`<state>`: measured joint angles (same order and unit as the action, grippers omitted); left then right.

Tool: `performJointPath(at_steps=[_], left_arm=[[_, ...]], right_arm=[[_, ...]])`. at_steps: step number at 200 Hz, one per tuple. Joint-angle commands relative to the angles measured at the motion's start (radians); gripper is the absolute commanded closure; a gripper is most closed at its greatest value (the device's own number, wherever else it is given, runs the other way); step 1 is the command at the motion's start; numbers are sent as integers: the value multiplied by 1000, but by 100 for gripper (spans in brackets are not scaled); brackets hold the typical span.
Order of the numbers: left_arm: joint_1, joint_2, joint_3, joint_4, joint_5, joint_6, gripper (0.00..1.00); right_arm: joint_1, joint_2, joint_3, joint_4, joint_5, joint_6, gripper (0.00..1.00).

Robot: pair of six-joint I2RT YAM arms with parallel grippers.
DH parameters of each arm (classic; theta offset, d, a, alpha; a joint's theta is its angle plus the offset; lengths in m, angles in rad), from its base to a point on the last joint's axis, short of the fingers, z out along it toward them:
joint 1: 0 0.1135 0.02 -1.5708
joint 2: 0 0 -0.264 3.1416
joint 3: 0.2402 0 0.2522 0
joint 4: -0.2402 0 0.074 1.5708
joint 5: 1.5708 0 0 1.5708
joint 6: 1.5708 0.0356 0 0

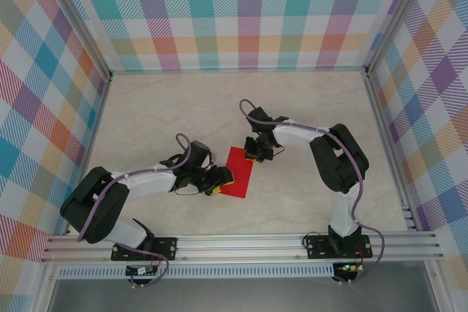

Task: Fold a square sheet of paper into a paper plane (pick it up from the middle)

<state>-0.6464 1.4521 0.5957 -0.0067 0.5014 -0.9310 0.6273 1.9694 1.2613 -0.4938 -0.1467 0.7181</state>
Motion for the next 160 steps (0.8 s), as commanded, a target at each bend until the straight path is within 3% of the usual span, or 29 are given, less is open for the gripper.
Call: performJointPath(at_steps=[1,114,160], left_arm=[[-12,-34,32,42,38,-6,49],[-22,125,125,185,65,-22,51],[-22,168,130,174,28,-11,53]], right_arm=[[3,103,-54,-12,27,6,84],[-4,94,-56,12,-46,-1,85],[-30,-81,-114,101,-154,-46,82]])
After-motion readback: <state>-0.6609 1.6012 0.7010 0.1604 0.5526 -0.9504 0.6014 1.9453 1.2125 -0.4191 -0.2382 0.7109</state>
